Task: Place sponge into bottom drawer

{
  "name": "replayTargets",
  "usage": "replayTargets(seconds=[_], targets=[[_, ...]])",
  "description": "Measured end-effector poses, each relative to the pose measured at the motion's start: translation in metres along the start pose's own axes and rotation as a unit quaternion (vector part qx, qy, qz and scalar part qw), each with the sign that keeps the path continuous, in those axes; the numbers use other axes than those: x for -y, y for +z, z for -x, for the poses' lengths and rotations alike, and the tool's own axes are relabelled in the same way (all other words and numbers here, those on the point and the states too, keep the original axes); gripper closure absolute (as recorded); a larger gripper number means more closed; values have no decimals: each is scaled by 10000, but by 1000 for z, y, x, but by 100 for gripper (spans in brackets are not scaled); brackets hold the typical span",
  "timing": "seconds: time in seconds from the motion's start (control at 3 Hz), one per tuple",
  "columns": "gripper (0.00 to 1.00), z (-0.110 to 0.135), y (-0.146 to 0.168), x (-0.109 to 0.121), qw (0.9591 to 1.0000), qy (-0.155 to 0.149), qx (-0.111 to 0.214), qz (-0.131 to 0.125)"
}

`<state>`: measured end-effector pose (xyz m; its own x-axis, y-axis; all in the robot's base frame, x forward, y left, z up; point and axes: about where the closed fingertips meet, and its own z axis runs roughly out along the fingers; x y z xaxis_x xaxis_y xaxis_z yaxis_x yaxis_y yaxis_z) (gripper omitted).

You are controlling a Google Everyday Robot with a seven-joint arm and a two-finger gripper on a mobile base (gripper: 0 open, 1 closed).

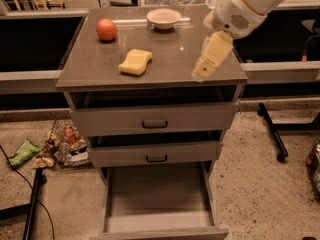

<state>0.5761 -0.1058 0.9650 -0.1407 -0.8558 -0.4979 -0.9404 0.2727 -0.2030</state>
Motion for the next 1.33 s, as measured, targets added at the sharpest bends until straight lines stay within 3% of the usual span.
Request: replayTargets(seconds=[0.33,0.67,1.0,1.33], targets=[[0,33,35,22,9982,152,549,164],[0,64,69,41,9932,403,1084,90],[0,64,70,41,9932,403,1085,90],[0,64,104,54,9904,522,1271,124]])
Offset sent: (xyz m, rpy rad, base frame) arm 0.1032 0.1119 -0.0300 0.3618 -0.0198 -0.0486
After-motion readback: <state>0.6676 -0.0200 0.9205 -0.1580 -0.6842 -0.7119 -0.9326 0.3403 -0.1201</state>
